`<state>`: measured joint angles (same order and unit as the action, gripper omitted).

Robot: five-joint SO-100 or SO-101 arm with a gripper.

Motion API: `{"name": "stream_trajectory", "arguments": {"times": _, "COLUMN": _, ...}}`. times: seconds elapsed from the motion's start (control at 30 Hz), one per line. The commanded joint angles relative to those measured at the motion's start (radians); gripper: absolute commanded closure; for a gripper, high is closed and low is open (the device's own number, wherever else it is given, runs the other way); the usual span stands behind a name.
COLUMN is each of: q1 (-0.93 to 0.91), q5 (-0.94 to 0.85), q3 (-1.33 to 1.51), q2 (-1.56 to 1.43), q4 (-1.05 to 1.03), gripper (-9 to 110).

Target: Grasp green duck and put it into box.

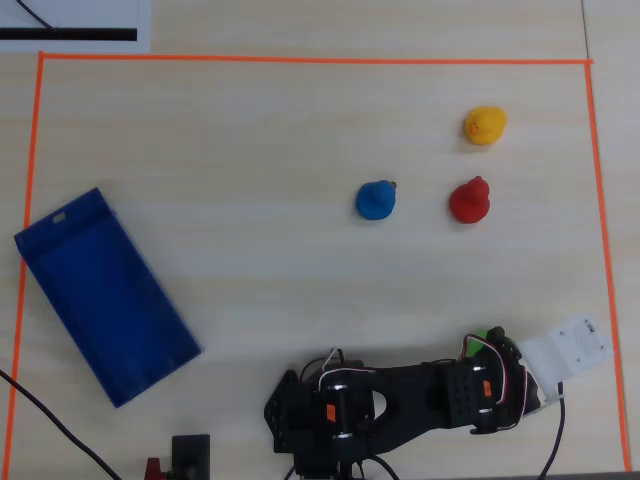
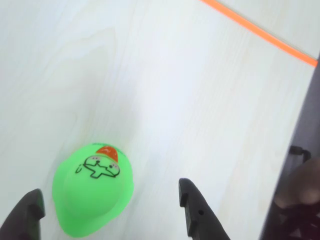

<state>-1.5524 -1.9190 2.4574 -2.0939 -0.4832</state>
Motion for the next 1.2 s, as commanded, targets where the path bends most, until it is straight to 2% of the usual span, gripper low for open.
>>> {"name": "stream_trajectory", "arguments": {"times": 0.0, "q1": -0.005, "q5": -0.020, "q3": 0.025, "q2": -0.026, "q4": 0.089, "gripper": 66}}
{"name": "stream_trajectory", "arguments": {"times": 0.67, "q1": 0.021, "q5": -0.034, "q3": 0.091, "q2": 0.014, "q4": 0.072, "gripper": 65}}
{"name": "stream_trajectory", "arguments": {"times": 1.17, "q1": 0.080, "q5": 0.008, "q3": 0.158, "q2": 0.052, "q4": 0.172, "gripper": 64}}
